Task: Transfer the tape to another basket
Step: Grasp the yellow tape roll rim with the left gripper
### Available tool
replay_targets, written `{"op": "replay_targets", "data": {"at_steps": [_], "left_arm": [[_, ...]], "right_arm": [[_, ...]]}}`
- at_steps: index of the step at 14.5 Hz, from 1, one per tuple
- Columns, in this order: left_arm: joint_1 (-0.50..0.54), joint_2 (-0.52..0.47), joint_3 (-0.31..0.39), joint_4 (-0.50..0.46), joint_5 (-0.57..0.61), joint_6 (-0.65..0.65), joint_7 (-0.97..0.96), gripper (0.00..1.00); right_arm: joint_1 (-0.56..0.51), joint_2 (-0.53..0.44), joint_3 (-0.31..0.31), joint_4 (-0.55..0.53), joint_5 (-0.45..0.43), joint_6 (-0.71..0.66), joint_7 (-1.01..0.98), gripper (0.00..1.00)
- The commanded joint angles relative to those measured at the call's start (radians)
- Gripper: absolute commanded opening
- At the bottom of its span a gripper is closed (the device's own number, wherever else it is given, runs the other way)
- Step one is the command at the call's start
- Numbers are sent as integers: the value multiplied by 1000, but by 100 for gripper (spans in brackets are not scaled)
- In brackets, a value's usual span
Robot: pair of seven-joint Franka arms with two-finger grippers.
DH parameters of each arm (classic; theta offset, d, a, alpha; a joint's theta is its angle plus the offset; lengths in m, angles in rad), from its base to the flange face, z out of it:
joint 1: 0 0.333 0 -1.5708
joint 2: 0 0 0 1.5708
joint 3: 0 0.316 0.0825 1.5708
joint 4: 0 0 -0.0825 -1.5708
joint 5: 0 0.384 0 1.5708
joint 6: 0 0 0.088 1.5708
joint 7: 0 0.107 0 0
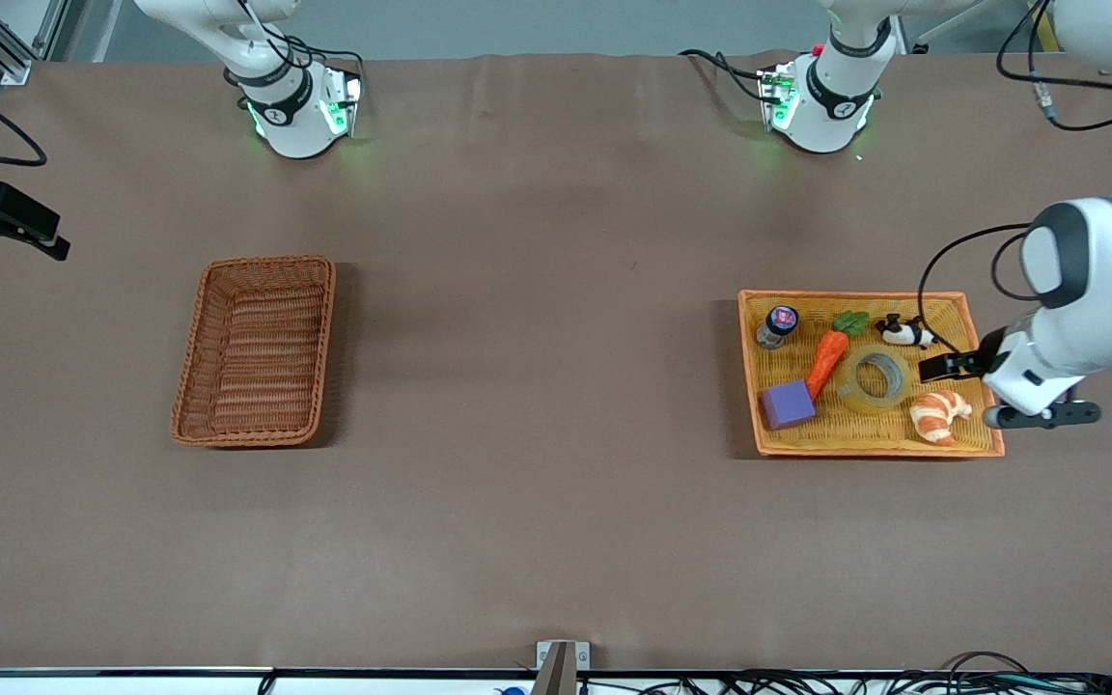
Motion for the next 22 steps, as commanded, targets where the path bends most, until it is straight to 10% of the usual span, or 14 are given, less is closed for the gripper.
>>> {"op": "replay_targets", "data": {"at_steps": [1,7,10,12,16,22], "left_arm": [[-3,41,2,-52,5,57,13,100],[-3,167,-5,-46,5,136,13,100],[-1,172,-5,-50,5,137,15,37],[-1,161,-5,-47,14,126,22,13],[-3,57,-6,-18,14,23,12,20],[-3,-96,-87,68,5,-143,0,3]], "right_arm": [[-19,-5,9,-3,16,-2,-15,100],[-19,-5,11,-3,16,-2,-15,100],[-19,-5,11,-3,16,-2,-15,100],[-19,-5,11,-3,16,-4,-15,100],[-19,-5,11,-3,16,-4,-15,100],[-19,-5,9,-3,16,-4,-15,100]]}}
